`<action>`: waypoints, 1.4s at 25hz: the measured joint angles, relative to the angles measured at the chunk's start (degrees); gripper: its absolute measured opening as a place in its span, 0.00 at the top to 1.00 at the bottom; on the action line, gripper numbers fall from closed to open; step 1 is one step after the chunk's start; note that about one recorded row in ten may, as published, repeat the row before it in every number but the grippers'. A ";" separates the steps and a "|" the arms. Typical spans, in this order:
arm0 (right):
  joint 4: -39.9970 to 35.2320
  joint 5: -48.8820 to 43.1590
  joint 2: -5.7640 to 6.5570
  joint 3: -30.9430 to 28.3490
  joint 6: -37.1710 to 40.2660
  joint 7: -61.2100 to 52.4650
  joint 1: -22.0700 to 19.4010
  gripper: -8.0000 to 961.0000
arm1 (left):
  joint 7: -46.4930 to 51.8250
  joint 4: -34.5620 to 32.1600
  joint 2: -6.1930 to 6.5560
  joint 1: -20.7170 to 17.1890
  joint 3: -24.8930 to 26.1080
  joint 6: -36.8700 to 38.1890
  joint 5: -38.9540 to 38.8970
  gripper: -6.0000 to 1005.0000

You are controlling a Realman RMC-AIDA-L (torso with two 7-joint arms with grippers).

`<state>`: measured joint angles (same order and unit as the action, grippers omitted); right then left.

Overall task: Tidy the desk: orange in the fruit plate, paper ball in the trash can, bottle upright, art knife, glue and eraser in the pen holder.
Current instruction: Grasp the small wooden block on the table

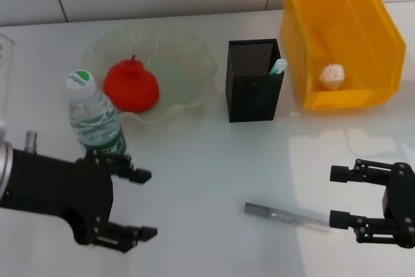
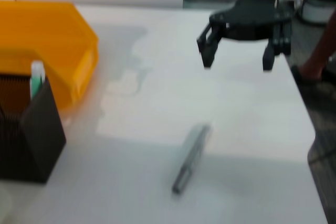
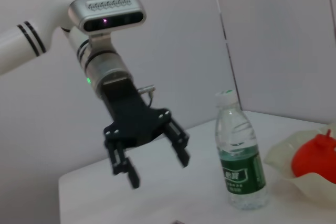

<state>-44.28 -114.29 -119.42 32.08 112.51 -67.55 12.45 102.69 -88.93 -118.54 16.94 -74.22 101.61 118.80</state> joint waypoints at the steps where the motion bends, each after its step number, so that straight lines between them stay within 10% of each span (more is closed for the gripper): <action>1: 0.00 0.00 0.00 0.00 0.00 0.00 0.00 0.22 | 0.00 0.00 0.00 0.00 0.00 0.00 0.00 0.24; 17: 3.42 -0.22 0.12 0.54 -3.18 2.33 0.45 0.22 | 13.95 0.08 -0.11 0.37 -13.23 -8.36 17.59 0.25; 35: 4.50 -0.32 0.20 0.86 -4.18 2.34 0.79 0.23 | 18.12 6.78 -0.20 3.39 -14.71 -10.56 24.36 0.26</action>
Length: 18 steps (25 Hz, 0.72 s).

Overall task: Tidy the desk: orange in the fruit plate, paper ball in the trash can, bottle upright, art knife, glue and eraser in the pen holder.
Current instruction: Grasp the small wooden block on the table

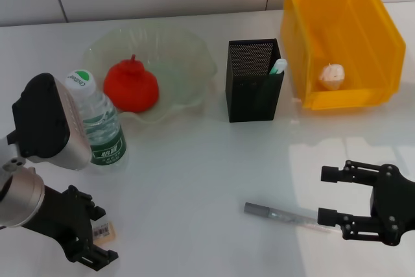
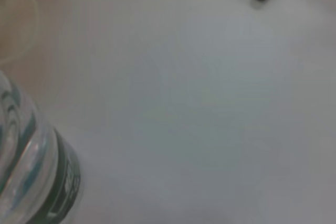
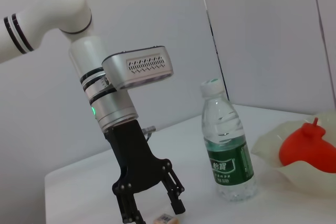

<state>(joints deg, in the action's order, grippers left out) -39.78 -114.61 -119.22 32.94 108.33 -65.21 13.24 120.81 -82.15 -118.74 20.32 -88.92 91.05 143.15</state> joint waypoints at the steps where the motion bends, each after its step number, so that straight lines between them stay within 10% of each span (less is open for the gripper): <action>1: 0.17 -0.01 0.02 0.00 -0.13 0.00 0.03 0.23 | 0.11 0.11 0.00 0.08 -0.24 -0.19 0.23 0.26; 10: 0.33 -0.51 0.04 0.02 -0.43 0.00 0.12 0.23 | 1.99 -1.30 0.00 0.14 -2.10 -0.96 2.65 0.26; 18: 0.32 -0.53 0.04 0.01 -0.43 0.00 0.21 0.23 | 2.05 -1.62 0.00 -0.19 -3.18 -1.47 3.45 0.53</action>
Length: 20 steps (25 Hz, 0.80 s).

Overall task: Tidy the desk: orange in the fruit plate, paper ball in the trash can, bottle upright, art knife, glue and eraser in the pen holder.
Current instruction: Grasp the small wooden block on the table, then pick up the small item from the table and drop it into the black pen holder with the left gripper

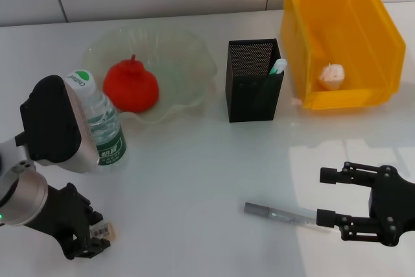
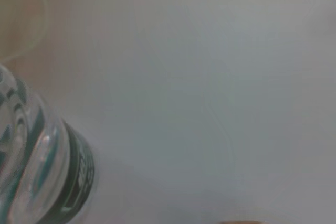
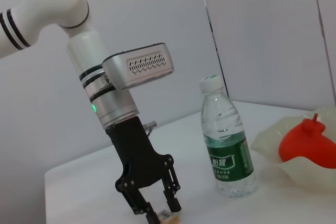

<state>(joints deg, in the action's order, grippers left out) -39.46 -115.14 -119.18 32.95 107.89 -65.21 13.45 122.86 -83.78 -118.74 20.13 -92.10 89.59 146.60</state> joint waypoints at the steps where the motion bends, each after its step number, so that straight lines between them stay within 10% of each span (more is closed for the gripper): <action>1: 0.00 0.00 0.00 0.00 0.00 0.00 0.00 0.23 | 0.01 -0.02 0.00 -0.07 -0.21 -0.11 0.13 0.54; 20: 0.04 0.00 0.01 -0.34 0.03 -0.17 -0.14 0.23 | -0.85 -3.09 0.07 -0.57 -2.09 0.11 -1.00 0.72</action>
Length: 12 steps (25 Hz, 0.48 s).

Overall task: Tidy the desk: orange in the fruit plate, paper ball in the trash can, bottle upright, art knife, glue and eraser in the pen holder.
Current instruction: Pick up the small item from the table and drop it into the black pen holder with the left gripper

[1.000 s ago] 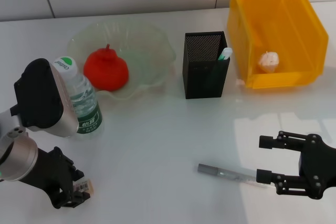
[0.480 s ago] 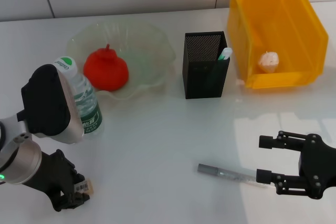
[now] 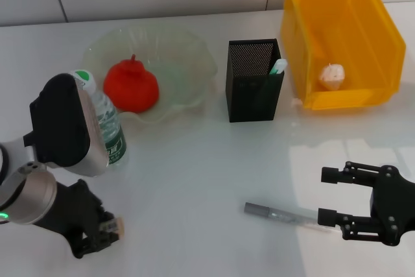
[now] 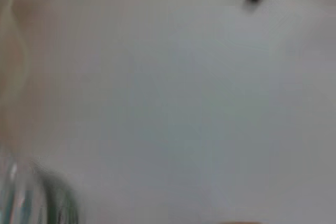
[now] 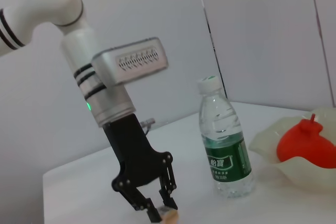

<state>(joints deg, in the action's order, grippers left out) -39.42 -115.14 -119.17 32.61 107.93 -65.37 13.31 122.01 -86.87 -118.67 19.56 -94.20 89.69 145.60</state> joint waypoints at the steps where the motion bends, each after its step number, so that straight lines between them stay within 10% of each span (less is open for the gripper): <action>1: 0.03 -0.01 0.02 -0.15 0.00 -0.01 -0.15 0.23 | -0.32 -2.06 0.01 -0.39 0.15 0.86 -1.80 0.72; 12: 0.53 -0.06 0.08 -1.11 -1.55 0.04 -1.84 0.23 | -2.33 -11.89 -0.15 1.71 -0.89 -10.23 -20.72 0.70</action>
<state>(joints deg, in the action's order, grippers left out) -38.90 -115.20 -119.09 31.50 106.37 -65.33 11.47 119.68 -98.77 -118.82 21.27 -95.09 79.46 124.89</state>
